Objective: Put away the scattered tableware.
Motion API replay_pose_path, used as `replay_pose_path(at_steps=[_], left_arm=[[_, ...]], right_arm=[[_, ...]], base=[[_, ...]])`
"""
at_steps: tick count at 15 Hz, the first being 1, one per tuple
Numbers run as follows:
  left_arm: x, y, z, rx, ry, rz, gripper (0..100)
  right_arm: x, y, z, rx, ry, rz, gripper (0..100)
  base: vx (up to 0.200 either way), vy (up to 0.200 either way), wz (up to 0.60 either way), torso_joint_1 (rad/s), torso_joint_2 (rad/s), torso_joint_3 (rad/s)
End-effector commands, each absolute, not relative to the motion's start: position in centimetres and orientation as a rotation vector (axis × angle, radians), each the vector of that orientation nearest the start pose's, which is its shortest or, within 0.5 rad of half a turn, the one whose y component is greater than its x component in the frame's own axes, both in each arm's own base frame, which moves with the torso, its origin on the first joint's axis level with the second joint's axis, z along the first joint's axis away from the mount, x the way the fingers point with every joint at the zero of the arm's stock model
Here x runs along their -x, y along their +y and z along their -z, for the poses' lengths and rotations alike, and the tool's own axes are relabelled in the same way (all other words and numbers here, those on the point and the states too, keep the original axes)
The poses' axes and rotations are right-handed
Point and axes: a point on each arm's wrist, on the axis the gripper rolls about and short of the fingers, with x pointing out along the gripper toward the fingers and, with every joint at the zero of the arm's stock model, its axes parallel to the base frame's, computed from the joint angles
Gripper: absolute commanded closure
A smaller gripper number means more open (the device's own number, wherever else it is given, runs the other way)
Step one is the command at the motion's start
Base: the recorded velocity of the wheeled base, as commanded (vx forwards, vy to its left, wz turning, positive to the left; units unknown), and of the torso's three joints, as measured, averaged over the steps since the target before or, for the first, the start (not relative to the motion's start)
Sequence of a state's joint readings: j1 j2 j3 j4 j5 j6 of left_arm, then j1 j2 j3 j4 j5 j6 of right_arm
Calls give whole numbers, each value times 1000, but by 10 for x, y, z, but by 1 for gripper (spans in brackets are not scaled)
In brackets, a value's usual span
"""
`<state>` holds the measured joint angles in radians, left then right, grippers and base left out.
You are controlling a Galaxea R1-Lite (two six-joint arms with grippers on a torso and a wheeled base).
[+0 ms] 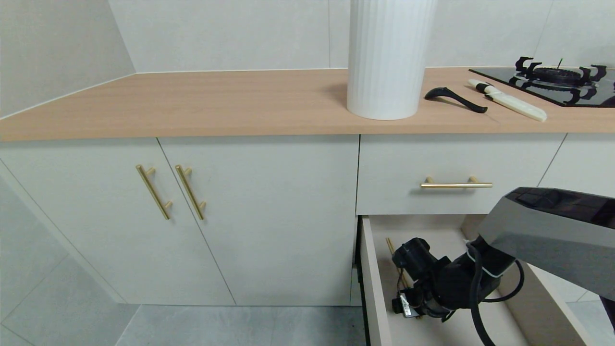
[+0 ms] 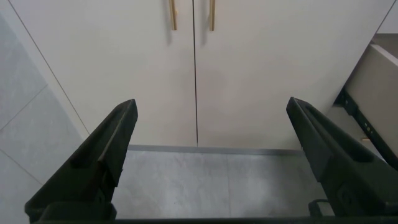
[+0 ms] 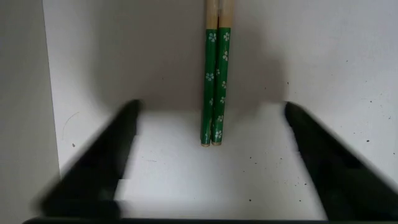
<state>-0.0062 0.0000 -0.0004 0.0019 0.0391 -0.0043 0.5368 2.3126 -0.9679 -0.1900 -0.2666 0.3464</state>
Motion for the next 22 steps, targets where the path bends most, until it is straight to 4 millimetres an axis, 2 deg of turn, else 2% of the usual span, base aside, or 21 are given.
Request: replay_pose_path(at_steps=[1, 4, 7, 10, 14, 15, 16, 18, 20, 22], left_arm=[[23, 1, -75, 5, 1, -34, 0], [23, 1, -75, 5, 3, -34, 0], [23, 1, -75, 5, 1, -34, 0], [23, 1, -75, 5, 1, -34, 0], [23, 1, -75, 5, 3, -34, 0], [23, 1, -75, 5, 3, -34, 0], [23, 1, -75, 5, 3, -34, 0], [23, 1, -75, 5, 1, -34, 0], [23, 1, -75, 5, 1, -34, 0], [23, 1, -75, 5, 3, -35, 0]], right_arm=[[-309, 177, 23, 141, 1078, -53, 0], [-308, 175, 5, 123, 1043, -60, 0], [-296, 157, -63, 50, 898, -83, 0], [-281, 144, -111, 26, 798, -94, 0], [-267, 129, -152, -1, 669, -84, 0], [-265, 125, -157, 6, 649, -74, 0], [-260, 113, -173, 3, 595, -58, 0], [-255, 102, -188, -11, 542, -41, 0], [-252, 90, -200, 5, 496, -26, 0], [-251, 88, -202, 2, 488, -22, 0]], base=[[0, 0, 0, 0, 0, 0], [0, 0, 0, 0, 0, 0], [0, 0, 0, 0, 0, 0], [0, 0, 0, 0, 0, 0], [0, 0, 0, 0, 0, 0], [0, 0, 0, 0, 0, 0], [0, 0, 0, 0, 0, 0], [0, 0, 0, 0, 0, 0], [0, 0, 0, 0, 0, 0], [0, 0, 0, 0, 0, 0]])
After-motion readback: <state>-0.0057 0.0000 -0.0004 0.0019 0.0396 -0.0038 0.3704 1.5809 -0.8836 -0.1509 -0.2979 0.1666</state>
